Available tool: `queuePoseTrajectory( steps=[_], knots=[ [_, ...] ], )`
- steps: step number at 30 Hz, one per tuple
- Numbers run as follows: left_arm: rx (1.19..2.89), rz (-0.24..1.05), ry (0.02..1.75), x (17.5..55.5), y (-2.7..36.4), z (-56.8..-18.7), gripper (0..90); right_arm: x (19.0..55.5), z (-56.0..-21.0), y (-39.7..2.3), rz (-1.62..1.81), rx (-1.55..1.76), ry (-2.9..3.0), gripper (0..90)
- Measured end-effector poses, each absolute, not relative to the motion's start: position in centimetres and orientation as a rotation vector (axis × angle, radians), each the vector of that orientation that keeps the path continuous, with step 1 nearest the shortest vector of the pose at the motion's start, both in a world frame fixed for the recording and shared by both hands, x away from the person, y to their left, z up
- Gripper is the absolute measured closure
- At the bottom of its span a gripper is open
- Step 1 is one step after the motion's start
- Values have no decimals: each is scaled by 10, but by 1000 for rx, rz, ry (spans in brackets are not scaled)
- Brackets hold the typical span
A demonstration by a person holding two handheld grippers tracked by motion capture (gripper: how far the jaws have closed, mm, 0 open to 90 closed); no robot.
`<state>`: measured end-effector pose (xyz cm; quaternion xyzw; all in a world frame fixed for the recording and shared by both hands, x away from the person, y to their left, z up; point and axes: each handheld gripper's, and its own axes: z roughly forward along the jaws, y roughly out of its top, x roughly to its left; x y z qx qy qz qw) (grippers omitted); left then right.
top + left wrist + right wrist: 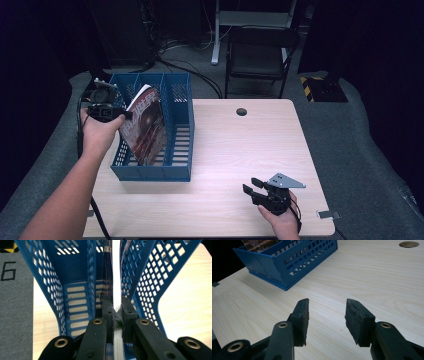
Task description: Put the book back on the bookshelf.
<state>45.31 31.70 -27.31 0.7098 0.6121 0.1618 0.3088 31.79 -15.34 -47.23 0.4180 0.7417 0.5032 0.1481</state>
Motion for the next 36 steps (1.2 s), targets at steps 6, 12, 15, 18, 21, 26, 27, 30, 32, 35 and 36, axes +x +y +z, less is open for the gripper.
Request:
queuePoseTrajectory(
  steps=[6,12,15,18,21,26,27,30,32,35,36],
  knots=[
    [1831,468,1638,460,317,-273,845,317,-471,-154,1447,1198,2128,537],
    [1782,521,1658,470,314,-275,845,317,-471,-156,1456,1211,2122,537],
    [1771,529,1660,473,313,-276,845,317,-471,-156,1459,1207,2117,538],
    [1766,543,1670,478,311,-277,844,316,-470,-157,1466,1201,2115,537],
    [1748,538,1679,481,310,-276,844,316,-470,-156,1471,1203,2117,538],
    [1743,551,1680,485,308,-277,844,316,-470,-157,1469,1203,2113,537],
    [1743,551,1680,485,308,-277,844,316,-470,-158,1470,1204,2113,537],
    [1747,565,1674,487,307,-279,844,316,-470,-158,1469,1207,2112,537],
    [1745,566,1682,487,305,-280,844,316,-470,-158,1469,1204,2114,538],
    [1745,570,1680,488,306,-281,844,317,-470,-157,1471,1201,2115,537],
    [1748,573,1676,489,306,-281,844,317,-470,-157,1471,1201,2115,537]
  ],
)
